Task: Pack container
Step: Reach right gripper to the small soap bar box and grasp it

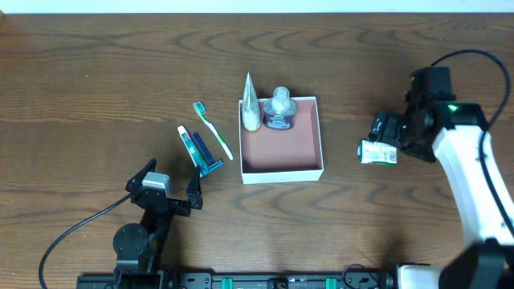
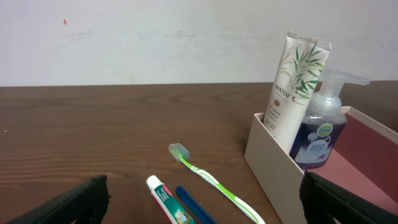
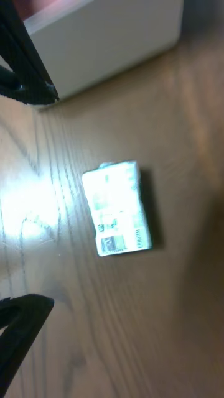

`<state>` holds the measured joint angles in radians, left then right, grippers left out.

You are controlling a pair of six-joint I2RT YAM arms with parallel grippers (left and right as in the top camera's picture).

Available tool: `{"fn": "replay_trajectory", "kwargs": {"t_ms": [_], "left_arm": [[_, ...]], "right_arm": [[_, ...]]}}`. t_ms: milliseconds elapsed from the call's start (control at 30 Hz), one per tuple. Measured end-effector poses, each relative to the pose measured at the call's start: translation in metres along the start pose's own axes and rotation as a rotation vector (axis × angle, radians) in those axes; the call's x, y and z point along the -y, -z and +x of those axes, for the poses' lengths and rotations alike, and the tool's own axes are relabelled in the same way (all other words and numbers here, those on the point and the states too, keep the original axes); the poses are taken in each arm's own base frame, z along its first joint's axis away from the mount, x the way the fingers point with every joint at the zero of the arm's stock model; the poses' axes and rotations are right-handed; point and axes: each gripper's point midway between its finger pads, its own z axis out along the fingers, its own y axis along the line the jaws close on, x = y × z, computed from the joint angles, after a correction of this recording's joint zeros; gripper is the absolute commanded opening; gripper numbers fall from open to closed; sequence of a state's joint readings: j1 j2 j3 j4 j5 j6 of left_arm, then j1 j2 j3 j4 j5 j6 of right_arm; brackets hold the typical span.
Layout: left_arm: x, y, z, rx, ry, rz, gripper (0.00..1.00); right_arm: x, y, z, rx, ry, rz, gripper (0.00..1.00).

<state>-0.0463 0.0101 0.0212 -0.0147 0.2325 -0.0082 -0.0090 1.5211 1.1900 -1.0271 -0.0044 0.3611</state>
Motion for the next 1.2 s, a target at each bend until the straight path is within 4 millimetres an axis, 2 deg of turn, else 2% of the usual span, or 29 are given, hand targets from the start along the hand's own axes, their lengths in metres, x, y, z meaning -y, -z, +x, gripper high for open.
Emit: {"fn": "replay_trajectory", "kwargs": {"t_ms": [100,233,467,600,667,967,1200], "left_arm": [[0.000,0.000,0.000,0.000,0.000,0.000,0.98],[0.000,0.000,0.000,0.000,0.000,0.000,0.98],[0.000,0.000,0.000,0.000,0.000,0.000,0.98],[0.000,0.000,0.000,0.000,0.000,0.000,0.98],[0.000,0.000,0.000,0.000,0.000,0.000,0.98],[0.000,0.000,0.000,0.000,0.000,0.000,0.98],[0.000,0.000,0.000,0.000,0.000,0.000,0.98]], "right_arm": [[0.005,-0.025,0.012,-0.091,-0.020,0.035,0.99],[0.008,-0.040,0.020,-0.145,-0.102,0.063,0.99],[0.003,-0.046,-0.001,-0.048,-0.413,0.050,0.99],[-0.004,-0.062,-0.012,0.030,-0.580,0.006,0.99],[-0.008,-0.070,-0.011,0.046,-0.628,-0.011,0.99],[-0.001,-0.100,0.008,0.033,-0.737,0.011,0.96],[0.005,-0.106,0.009,0.053,-0.754,0.035,0.90]]}}
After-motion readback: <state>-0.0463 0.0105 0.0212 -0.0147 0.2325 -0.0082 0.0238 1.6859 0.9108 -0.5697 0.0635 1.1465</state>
